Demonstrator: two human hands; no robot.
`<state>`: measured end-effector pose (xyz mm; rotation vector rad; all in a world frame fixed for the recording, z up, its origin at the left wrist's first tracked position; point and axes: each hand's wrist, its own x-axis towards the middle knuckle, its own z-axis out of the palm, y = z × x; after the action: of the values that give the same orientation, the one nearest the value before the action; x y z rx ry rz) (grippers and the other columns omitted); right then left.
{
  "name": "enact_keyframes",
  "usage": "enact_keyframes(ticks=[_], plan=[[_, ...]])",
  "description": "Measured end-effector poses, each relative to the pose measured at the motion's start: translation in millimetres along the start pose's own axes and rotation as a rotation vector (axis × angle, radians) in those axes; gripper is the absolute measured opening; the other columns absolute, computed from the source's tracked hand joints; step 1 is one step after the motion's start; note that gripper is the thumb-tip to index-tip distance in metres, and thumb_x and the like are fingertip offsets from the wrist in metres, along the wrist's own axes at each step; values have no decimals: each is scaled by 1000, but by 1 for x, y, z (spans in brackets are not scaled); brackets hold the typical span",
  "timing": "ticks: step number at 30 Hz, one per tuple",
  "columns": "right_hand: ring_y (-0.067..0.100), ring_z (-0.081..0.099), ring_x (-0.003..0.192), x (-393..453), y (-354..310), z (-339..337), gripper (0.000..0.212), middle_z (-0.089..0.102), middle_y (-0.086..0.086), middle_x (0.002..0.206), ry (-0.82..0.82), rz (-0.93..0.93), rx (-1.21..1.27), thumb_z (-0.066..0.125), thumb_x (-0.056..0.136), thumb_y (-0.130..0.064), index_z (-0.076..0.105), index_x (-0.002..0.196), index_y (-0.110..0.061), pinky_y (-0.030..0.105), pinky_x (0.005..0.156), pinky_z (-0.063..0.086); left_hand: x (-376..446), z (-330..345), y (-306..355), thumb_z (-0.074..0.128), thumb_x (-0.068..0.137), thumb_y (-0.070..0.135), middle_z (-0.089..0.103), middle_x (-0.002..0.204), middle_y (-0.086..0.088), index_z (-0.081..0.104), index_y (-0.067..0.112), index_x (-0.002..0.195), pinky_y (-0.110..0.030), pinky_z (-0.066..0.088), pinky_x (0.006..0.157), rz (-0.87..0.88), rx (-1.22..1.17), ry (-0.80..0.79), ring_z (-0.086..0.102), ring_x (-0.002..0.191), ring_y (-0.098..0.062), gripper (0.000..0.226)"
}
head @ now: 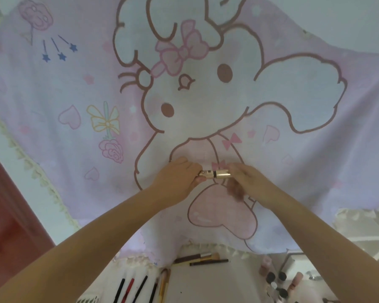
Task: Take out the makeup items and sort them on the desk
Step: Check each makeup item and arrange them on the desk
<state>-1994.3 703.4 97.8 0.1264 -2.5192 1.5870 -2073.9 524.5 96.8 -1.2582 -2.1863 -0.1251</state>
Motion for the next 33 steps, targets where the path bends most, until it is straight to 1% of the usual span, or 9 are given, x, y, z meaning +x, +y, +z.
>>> enact_keyframes(ticks=[2, 6, 10, 13, 19, 21, 23, 26, 33], plan=[[1, 41, 32, -1, 4, -1, 27, 51, -9, 38, 32, -27, -116, 44, 95, -22, 52, 69, -20, 15, 41, 34, -3, 12, -1, 37, 83, 33, 58, 58, 3, 62, 12, 68, -18, 37, 46, 67, 75, 143, 52, 52, -16, 35], [-5, 56, 62, -8, 17, 1, 36, 56, -7, 79, 40, -130, 9, 58, 83, 5, 53, 84, -31, 11, 52, 48, -14, 32, 2, 37, 88, 30, 57, 62, -6, 59, 6, 70, -26, 29, 61, 98, -7, 197, 42, 64, -20, 37], [5, 54, 47, -12, 15, 8, 15, 60, -6, 64, -27, 50, 66, 47, 93, -19, 53, 84, -29, 17, 44, 44, -20, 40, 6, 32, 93, 32, 56, 66, -10, 55, 6, 73, -27, 25, 63, 87, -26, 228, 27, 68, -16, 41], [3, 38, 31, -11, 20, 10, 30, 49, -6, 36, -35, 53, -120, 40, 96, -26, 50, 69, -20, 19, 41, 33, -23, 44, 7, 37, 83, 30, 55, 66, -5, 40, 13, 78, -21, 34, 54, 149, 61, 191, 42, 64, -18, 18], [2, 56, 79, -13, 33, 10, 41, 54, -14, 87, 11, -94, -40, 58, 82, 6, 50, 84, -34, 23, 68, 50, -26, 48, 4, 35, 81, 32, 55, 63, -1, 55, 13, 68, -19, 39, 45, 133, 130, 122, 50, 53, -16, 30], [5, 59, 75, -13, 34, 14, 36, 57, -11, 89, -25, -32, 25, 58, 85, -2, 48, 90, -36, 23, 63, 51, -27, 50, 4, 36, 81, 32, 55, 64, -1, 48, 13, 72, -19, 39, 45, 151, 125, 142, 50, 54, -17, 24], [4, 57, 53, -14, 33, 17, 18, 60, -9, 71, -18, 48, 22, 50, 92, -16, 50, 86, -33, 19, 51, 47, -29, 53, 4, 36, 81, 32, 55, 64, -2, 42, 13, 75, -20, 39, 45, 171, 108, 154, 50, 54, -18, 20], [-1, 45, 35, -16, 42, 22, 24, 53, -9, 46, 3, 47, -117, 46, 94, -18, 51, 72, -24, 15, 46, 39, -39, 60, 6, 36, 83, 32, 56, 65, -4, 37, 13, 78, -23, 41, 47, 189, 91, 130, 47, 60, -20, 20], [6, 59, 67, -34, 82, 54, 35, 56, -3, 81, -92, 199, 151, 52, 85, 10, 55, 84, -24, 15, 55, 51, -89, 93, 23, 38, 82, 29, 56, 61, -6, 41, 11, 75, -22, 43, 46, 122, -52, -57, 51, 52, -21, 19]])
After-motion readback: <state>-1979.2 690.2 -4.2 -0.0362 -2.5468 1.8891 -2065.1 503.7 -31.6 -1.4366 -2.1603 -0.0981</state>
